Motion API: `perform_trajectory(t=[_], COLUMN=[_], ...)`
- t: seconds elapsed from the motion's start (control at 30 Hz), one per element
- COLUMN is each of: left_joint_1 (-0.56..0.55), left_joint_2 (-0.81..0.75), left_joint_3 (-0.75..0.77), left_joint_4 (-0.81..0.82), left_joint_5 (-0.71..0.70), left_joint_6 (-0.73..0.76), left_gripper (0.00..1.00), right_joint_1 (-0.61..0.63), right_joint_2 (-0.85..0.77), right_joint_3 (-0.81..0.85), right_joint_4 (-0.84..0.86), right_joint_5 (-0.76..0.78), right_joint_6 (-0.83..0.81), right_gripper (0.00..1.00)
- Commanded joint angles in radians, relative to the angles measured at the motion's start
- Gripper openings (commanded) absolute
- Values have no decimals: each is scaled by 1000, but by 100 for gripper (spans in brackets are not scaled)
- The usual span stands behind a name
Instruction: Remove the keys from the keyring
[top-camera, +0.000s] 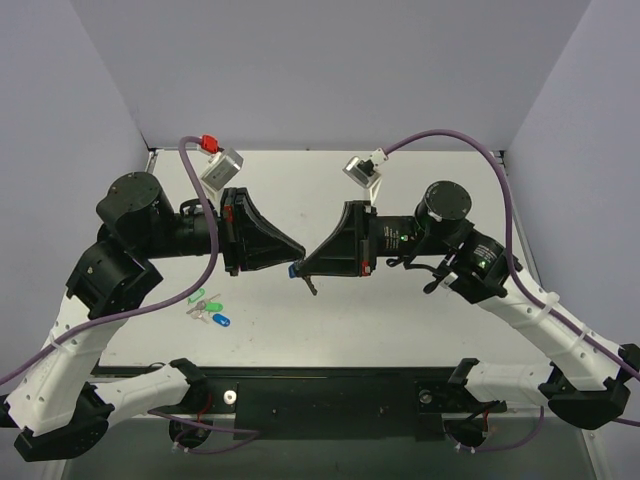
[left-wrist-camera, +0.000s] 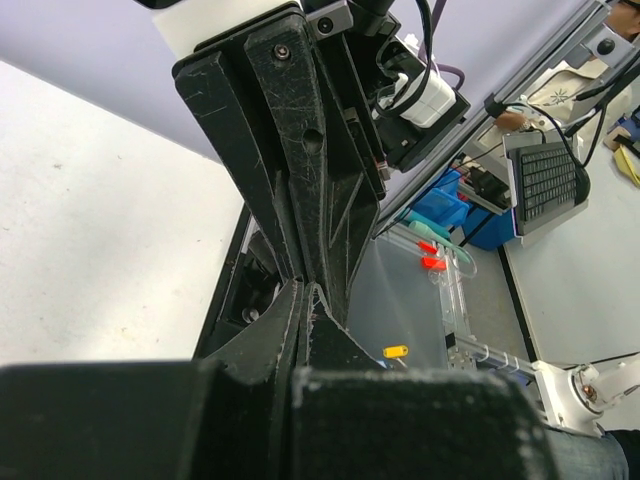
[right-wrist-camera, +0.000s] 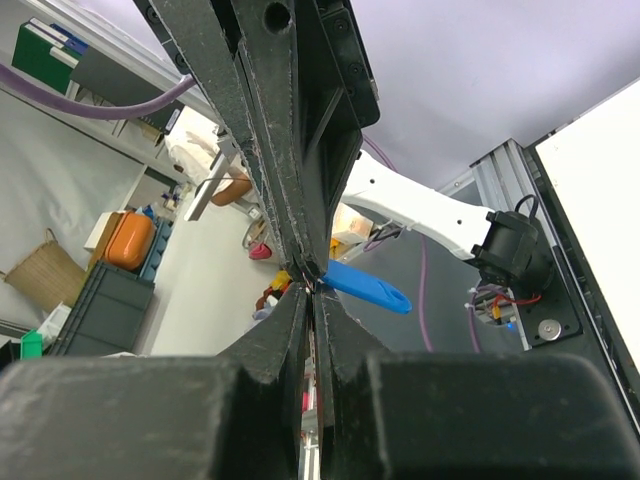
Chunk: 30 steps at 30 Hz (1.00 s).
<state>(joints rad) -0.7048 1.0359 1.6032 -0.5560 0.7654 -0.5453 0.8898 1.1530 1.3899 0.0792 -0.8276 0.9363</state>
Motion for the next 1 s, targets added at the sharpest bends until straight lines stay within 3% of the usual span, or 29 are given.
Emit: perform_trajectory(t=[0.0,0.47,0.6,0.63,0.67,0.77,0.87,0.97], left_joint_1=[-12,-12,-13,-12,-13,-12,-7,1], left_joint_2=[-8,24,20,18,15,21,21,16], left_joint_3=[-11,20,3,-3,0,38,63,73], left_joint_4=[-27,-62,3,14,19,-2,19,41], left_joint_5=[138,167,141,121,95,-24,-75,-127], left_joint_6=[-2,16,-30,-50,-54,-58,-88,-110], left_gripper=[0,0,1,8,24,45,77,78], right_joint_1=[-9,-15,-17,-17,-18,-17,-17,-18], right_joint_2=[-27,-79,-81,-79,-75,-64,-55,-46], right_joint_3=[29,8,6,6,8,6,15,35], right_joint_4=[97,60,59,60,63,82,82,80], right_joint_5=[90,110,111,111,111,107,101,94], right_joint_6=[-17,-42,-44,-45,-44,-33,-31,-31], right_gripper=[0,0,0,0,0,0,0,0])
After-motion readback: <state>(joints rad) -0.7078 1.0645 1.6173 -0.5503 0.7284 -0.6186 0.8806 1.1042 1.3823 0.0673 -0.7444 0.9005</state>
